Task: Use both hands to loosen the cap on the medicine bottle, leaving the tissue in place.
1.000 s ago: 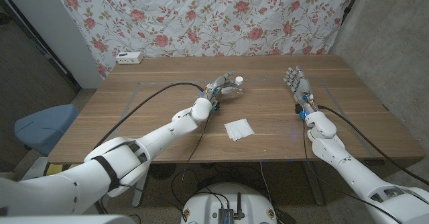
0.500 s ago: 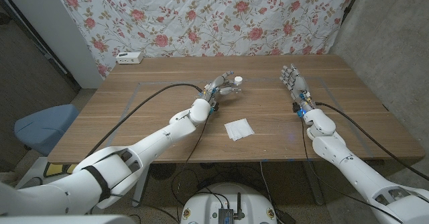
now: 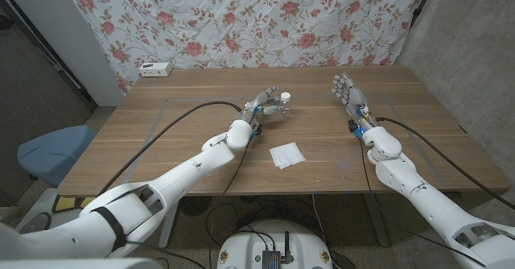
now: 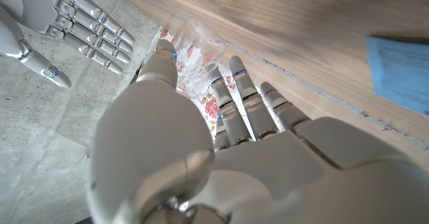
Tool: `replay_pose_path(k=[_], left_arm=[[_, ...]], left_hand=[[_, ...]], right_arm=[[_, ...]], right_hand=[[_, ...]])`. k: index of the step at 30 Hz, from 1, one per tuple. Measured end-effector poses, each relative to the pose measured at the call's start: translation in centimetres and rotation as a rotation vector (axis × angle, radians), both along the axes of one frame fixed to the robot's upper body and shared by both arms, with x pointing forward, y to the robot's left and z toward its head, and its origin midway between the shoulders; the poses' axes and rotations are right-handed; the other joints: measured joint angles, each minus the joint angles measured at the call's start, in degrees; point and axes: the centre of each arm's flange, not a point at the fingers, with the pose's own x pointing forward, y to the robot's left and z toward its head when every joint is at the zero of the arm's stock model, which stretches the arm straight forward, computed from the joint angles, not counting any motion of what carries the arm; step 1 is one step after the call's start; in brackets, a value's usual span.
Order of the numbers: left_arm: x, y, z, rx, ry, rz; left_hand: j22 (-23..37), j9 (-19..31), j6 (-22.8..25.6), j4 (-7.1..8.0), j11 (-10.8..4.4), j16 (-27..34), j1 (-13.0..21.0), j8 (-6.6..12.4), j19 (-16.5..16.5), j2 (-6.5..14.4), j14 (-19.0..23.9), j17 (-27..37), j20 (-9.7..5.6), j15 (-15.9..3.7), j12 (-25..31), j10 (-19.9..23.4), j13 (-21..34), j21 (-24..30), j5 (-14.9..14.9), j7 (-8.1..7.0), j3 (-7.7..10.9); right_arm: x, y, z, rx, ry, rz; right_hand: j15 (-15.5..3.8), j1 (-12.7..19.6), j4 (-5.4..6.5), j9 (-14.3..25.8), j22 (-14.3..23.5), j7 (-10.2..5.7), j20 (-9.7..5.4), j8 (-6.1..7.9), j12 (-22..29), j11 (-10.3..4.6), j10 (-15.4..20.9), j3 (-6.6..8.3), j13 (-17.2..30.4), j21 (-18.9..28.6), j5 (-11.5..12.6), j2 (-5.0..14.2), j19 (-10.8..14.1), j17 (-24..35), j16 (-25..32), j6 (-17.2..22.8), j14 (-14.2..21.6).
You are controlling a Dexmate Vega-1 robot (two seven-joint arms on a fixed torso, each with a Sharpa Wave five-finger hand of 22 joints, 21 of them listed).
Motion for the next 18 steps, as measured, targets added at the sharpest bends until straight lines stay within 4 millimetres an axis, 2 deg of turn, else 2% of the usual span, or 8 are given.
replay_pose_path(k=[4, 7, 11, 18], left_arm=[[-0.2, 0.0, 0.0, -0.003, 0.001, -0.003], [-0.3, -0.1, 0.1, -0.008, 0.003, -0.006], [-0.4, -0.2, 0.2, -0.011, 0.004, -0.011], [-0.7, -0.3, 0.4, -0.011, 0.004, -0.025]], left_hand=[[0.0, 0.0, 0.1, -0.24, 0.01, -0.2, 0.3, 0.0, 2.6, 0.3, 0.6, 0.0, 4.53, -0.01, -0.2, 0.0, 0.0, 0.3, -0.2, 0.71, -0.24], [0.1, 0.0, 0.1, -0.24, 0.01, -0.4, 0.3, 0.0, 4.4, 0.3, 0.8, 0.0, 6.64, -0.21, -0.2, 0.0, 0.0, 0.4, -0.2, 1.12, -0.24], [0.2, 0.0, 0.4, 0.0, 0.28, -0.4, 0.3, 0.0, 5.7, 0.3, 0.8, -0.3, 7.91, -0.25, -0.2, 0.3, 0.0, 0.8, -0.2, 1.61, -0.48], [0.2, 0.0, 0.6, 0.18, 0.33, -0.4, 0.6, 0.0, 7.2, 0.6, 1.6, -0.3, 8.17, -0.33, -0.3, 0.3, 0.0, 0.9, -0.2, 1.47, -0.3]], right_arm=[[-0.2, 0.3, 0.4, -0.018, -0.006, -0.006], [-0.3, 0.4, 0.6, -0.029, -0.009, -0.012], [-0.6, 0.7, 0.8, -0.047, -0.012, -0.021], [-1.1, 1.4, 1.4, -0.096, -0.014, -0.04]], right_hand=[[0.0, 0.0, -0.16, 0.0, 0.0, 0.0, 0.0, 0.0, 0.0, 0.0, 0.0, 0.16, 0.0, 0.0, 0.0, 0.0, 0.0, 0.0, 0.0, 0.0, 0.0], [0.0, 0.0, -0.16, 0.0, 0.0, 0.0, 0.0, 0.0, 0.0, 0.0, 0.0, 0.16, 0.0, 0.0, 0.0, 0.0, 0.0, 0.0, 0.0, 0.0, 0.0], [0.0, 0.0, -0.3, 0.0, 0.0, 0.0, 0.0, 0.0, 0.0, 0.0, 0.0, 0.01, 0.0, 0.0, 0.0, 0.0, 0.0, 0.0, 0.0, 0.0, 0.0], [0.0, 0.2, -0.4, 0.0, 0.0, 0.0, 0.0, 0.0, 0.0, 0.0, 0.0, -0.09, 0.0, 0.0, 0.0, -0.17, 0.0, 0.0, 0.0, 0.0, 0.0]])
